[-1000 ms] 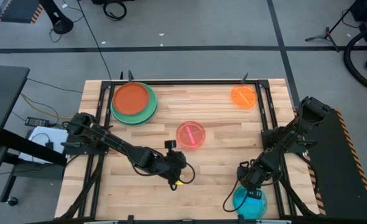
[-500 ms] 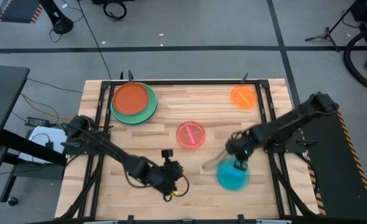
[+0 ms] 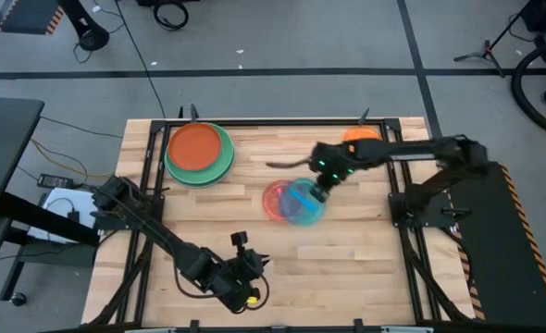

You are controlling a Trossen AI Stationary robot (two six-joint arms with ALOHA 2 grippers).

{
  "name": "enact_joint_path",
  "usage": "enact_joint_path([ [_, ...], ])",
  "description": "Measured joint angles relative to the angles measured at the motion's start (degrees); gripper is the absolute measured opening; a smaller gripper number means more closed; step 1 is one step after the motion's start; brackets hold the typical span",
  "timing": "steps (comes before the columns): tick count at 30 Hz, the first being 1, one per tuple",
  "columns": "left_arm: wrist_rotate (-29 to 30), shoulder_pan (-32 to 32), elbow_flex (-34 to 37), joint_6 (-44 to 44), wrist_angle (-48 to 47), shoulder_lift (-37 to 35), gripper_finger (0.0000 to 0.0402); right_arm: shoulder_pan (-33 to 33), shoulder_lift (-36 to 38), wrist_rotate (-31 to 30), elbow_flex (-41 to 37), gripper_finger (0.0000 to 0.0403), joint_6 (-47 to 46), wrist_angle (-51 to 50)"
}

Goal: Stack plastic plates
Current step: Stack the small blue plate on the small red plate, then stack the small orange plate on the small blue plate

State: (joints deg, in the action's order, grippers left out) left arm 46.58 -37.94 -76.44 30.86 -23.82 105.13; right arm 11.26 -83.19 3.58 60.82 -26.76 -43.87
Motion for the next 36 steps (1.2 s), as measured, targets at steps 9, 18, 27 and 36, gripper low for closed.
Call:
enact_joint_path([
  [9, 0.39, 1.52, 0.04, -2.20, -0.49, 1.49, 0.0052, 4.59, -17.71, 4.88, 8.85, 0.0006, 4.86, 3.73],
  [18, 1.72, 0.97, 0.02, -1.52, -11.43, -3.60, 0.0052, 4.85, -21.48, 3.52, 10.36, 0.0066, 9.45, 6.35],
  [27, -18.63, 0.67, 3.37, -4.42, -12.36, -4.50, 0.0039, 5.70, -11.41, -8.94, 10.14, 0.0169, 20.38, -2.08],
  [36, -22.55, 1.83, 21.96, -6.11, 21.57, -4.45, 0.0008, 10.58, -7.59, -30.02, -0.81, 0.0180, 19.57, -4.81],
])
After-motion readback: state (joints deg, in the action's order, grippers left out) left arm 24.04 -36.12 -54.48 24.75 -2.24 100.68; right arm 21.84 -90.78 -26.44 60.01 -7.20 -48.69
